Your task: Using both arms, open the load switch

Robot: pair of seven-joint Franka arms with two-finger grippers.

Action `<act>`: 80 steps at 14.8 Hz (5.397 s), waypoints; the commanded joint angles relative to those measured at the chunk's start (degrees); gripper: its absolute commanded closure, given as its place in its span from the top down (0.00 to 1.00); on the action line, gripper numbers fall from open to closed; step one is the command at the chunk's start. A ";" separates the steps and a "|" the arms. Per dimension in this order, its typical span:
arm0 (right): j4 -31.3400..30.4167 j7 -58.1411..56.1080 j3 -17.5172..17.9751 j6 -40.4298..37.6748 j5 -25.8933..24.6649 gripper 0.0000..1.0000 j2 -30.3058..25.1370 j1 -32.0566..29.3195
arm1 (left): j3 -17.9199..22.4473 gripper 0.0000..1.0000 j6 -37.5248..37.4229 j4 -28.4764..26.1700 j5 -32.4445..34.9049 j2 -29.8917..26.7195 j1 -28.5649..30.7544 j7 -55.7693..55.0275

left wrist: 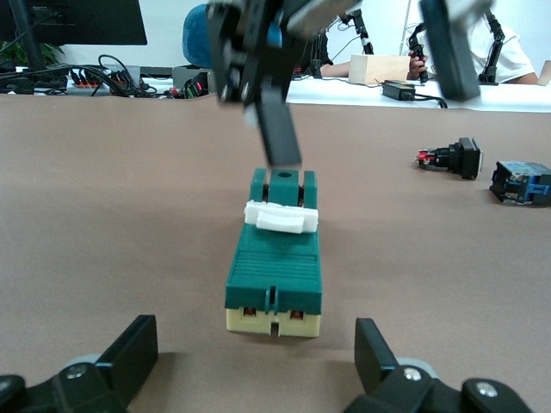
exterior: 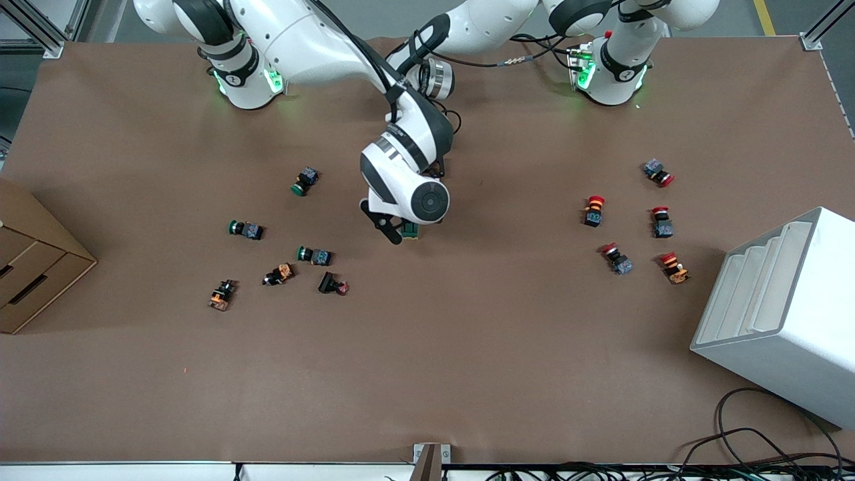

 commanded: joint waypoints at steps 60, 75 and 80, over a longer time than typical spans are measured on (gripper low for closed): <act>-11.65 -86.25 -3.11 -12.44 -9.40 1.00 -46.86 -45.59 | 13.97 1.00 -11.21 32.77 -106.15 -41.29 57.96 158.50; -15.07 -88.00 -0.56 -9.89 -10.99 1.00 -50.55 -46.99 | 19.75 1.00 -12.27 18.88 -106.62 -54.48 55.03 156.43; -18.94 -89.92 -0.30 -9.63 -9.04 1.00 -53.80 -46.91 | 15.80 1.00 -12.53 14.13 -107.32 -58.26 58.62 154.94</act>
